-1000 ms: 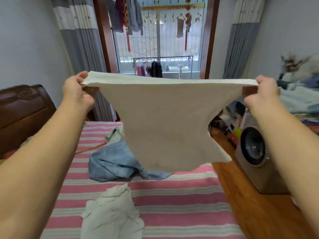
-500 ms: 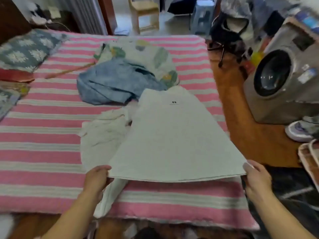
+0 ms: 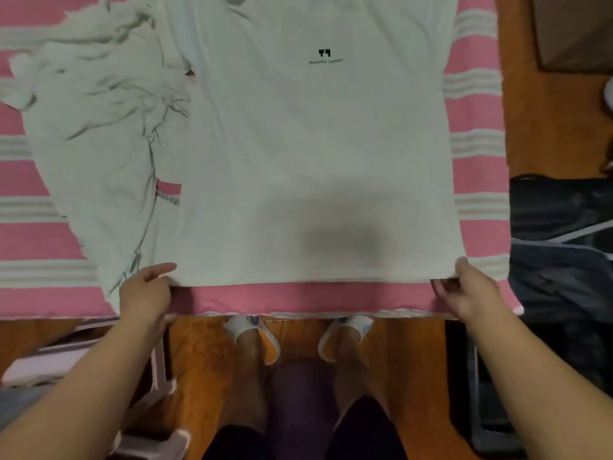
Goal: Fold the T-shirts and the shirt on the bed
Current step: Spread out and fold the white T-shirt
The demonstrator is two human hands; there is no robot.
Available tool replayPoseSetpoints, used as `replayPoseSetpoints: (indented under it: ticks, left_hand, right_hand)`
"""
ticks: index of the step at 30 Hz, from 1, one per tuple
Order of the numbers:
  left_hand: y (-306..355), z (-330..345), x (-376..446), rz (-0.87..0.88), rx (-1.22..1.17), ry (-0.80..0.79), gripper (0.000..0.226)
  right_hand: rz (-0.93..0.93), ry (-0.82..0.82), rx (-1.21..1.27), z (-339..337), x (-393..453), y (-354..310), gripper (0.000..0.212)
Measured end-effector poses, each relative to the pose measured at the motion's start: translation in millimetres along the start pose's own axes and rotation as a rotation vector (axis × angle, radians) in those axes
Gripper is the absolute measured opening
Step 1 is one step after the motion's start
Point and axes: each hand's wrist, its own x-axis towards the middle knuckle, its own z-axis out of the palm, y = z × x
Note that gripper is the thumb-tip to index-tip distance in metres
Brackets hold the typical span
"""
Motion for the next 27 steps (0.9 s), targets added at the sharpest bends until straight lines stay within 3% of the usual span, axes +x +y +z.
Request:
replayPoseSetpoints:
  ticks: [3, 6, 9, 12, 14, 20, 24, 27]
  left_hand:
    - [10, -19, -12, -0.051, -0.119, 0.034, 0.038]
    - [23, -32, -31, -0.061, -0.143, 0.064, 0.036]
    - [29, -44, -38, -0.077, -0.031, -0.024, 0.036]
    - [28, -54, -33, -0.113, 0.134, -0.175, 0.032]
    - [27, -58, -27, -0.094, 0.208, -0.19, 0.031]
    - [8, -54, -24, 0.176, 0.757, -0.164, 0.022]
    - [0, -44, -32, 0.231, 1.05, -0.379, 0.01]
    - [30, -22, -43, 0.142, 1.33, -0.617, 0.025]
  right_hand:
    - [0.005, -0.115, -0.076, -24, -18, -17, 0.019]
    - [0.013, -0.212, -0.384, -35, -36, -25, 0.018]
    - [0.01, -0.216, -0.654, -35, -34, -22, 0.021]
    - [0.029, -0.218, -0.702, -33, -28, -22, 0.023]
    - [0.016, -0.208, -0.726, -35, -25, -23, 0.02]
    - [-0.025, -0.13, -1.051, -44, -27, -3, 0.026]
    - [-0.122, -0.002, -1.459, -33, -32, 13, 0.03]
    - [-0.146, -0.055, -1.767, -5, -49, -10, 0.036]
